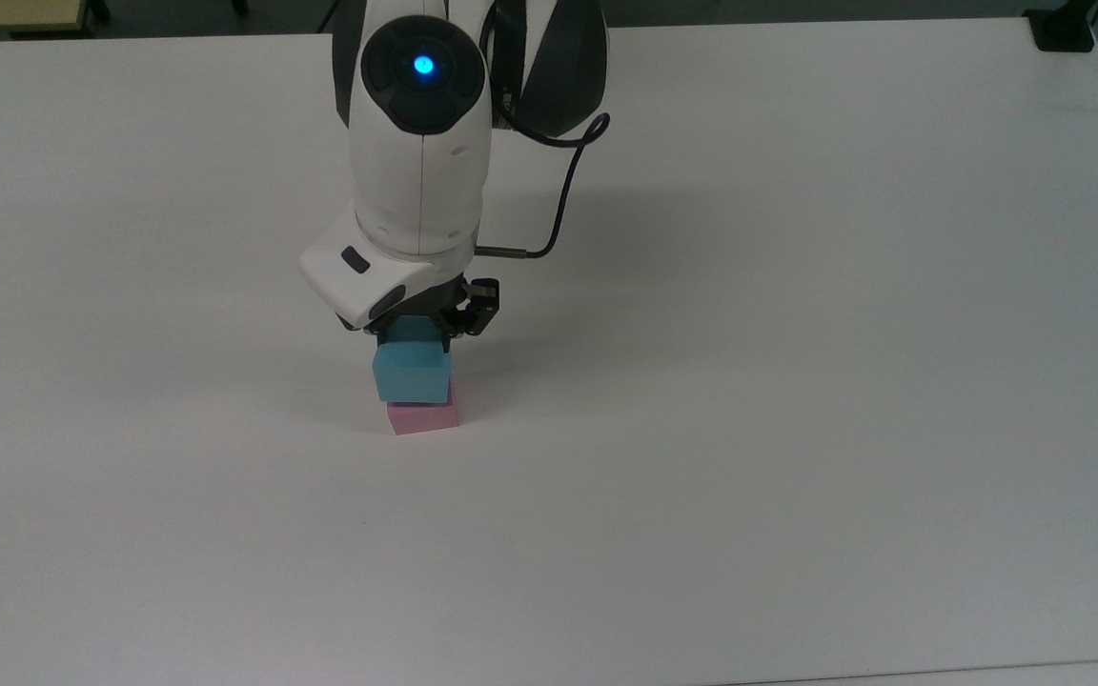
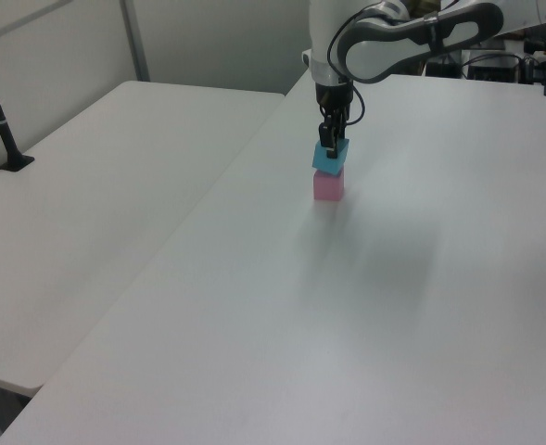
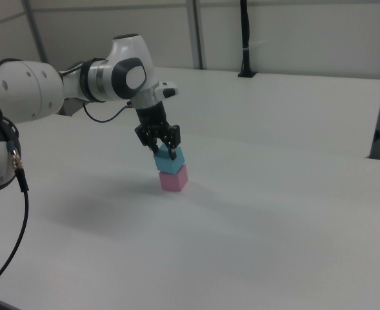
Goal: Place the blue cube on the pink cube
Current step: 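Lower the blue cube onto the pink cube, then open the gripper and raise it off the blue cube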
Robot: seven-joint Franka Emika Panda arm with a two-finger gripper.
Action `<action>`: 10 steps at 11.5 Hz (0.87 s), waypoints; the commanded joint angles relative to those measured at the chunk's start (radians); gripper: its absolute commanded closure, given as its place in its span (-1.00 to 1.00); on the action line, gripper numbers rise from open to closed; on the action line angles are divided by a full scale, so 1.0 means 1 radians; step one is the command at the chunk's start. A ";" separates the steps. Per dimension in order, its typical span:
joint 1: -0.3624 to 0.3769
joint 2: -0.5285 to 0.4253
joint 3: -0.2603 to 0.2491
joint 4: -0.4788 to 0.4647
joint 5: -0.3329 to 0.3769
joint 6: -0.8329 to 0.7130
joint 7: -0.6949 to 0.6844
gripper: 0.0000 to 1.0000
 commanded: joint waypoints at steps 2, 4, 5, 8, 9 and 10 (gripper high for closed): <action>0.004 0.028 -0.002 0.013 -0.003 0.014 0.017 -0.76; 0.004 0.026 -0.004 0.013 0.003 0.013 0.020 -1.00; 0.002 0.022 -0.004 0.015 0.004 0.007 0.021 -1.00; 0.005 -0.042 -0.007 0.012 0.007 0.001 0.027 -1.00; 0.007 -0.094 -0.007 -0.007 0.009 -0.003 0.061 -1.00; 0.008 -0.163 -0.007 -0.039 0.009 -0.009 0.093 -1.00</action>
